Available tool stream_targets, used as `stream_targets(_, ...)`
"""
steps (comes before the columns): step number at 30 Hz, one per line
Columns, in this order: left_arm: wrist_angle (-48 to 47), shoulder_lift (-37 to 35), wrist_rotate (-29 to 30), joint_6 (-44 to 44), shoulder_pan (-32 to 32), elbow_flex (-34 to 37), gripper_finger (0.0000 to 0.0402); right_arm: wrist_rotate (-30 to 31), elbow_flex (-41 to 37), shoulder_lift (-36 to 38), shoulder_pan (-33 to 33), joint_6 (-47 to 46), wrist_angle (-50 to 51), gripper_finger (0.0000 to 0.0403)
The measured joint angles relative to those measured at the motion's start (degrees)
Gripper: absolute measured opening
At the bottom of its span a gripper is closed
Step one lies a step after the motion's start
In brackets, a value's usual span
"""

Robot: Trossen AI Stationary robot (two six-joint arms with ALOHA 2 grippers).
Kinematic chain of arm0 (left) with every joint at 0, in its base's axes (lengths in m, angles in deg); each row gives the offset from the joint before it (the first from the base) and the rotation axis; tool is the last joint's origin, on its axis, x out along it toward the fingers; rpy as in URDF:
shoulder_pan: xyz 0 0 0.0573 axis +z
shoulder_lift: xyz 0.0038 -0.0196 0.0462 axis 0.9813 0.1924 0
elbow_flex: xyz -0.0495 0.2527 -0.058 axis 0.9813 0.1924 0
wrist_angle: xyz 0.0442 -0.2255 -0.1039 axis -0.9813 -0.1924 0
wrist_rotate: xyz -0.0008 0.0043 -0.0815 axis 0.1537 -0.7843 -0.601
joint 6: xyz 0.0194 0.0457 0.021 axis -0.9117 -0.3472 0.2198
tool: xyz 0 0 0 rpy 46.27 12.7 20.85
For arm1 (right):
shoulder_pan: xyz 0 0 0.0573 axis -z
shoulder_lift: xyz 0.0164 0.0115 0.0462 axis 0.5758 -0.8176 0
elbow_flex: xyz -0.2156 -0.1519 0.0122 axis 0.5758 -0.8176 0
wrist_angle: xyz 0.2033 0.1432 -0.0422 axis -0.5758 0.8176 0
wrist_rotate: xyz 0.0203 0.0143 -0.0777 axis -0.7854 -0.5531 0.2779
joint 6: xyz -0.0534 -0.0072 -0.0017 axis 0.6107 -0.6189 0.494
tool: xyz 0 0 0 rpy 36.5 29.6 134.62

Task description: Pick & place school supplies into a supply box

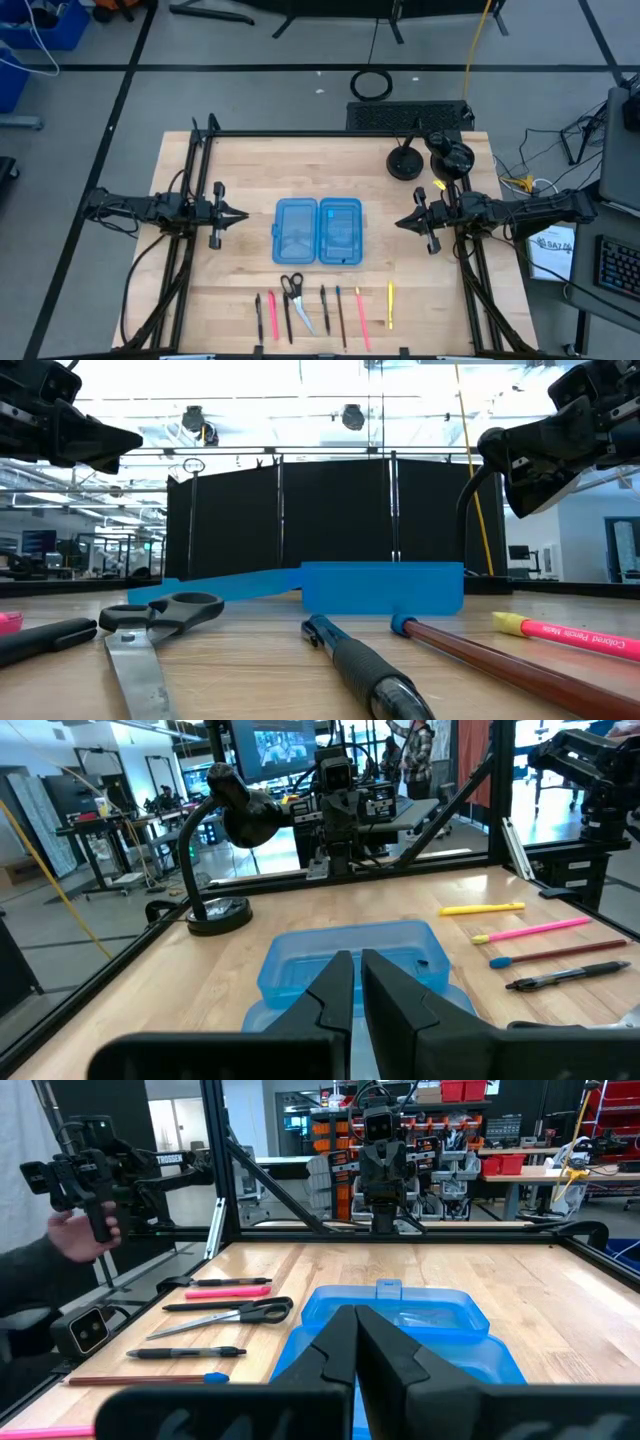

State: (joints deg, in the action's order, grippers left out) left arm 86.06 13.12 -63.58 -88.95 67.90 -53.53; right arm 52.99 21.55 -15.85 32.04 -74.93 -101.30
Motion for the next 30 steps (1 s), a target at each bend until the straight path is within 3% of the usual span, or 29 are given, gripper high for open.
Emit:
stream_targets(7,1.08,0.0,0.0,0.31,0.0,0.0,0.0031,0.0,0.01,0.0,0.01,0.0,0.0,0.0)
stream_targets(14,3.04,0.0,-0.09,10.92,0.0,0.0,0.0031,0.24,0.01,0.01,0.0,3.37,-1.75,0.0)
stream_targets(19,3.06,0.0,0.79,12.8,0.0,0.0,0.0031,1.41,0.95,0.02,-0.01,5.83,-7.09,0.0)
stream_targets(22,3.06,0.0,3.26,12.05,0.0,0.0,0.0031,3.2,4.39,-0.57,-0.98,-0.8,-5.72,0.0)
stream_targets(26,3.04,0.0,6.22,10.24,0.0,0.0,0.0031,4.14,15.09,-5.2,-5.5,-2.44,-0.07,0.0)
stream_targets(30,3.25,0.0,6.47,7.63,0.07,0.0,0.0031,14.09,28.71,-16.38,-12.73,-2.54,10.85,0.0)
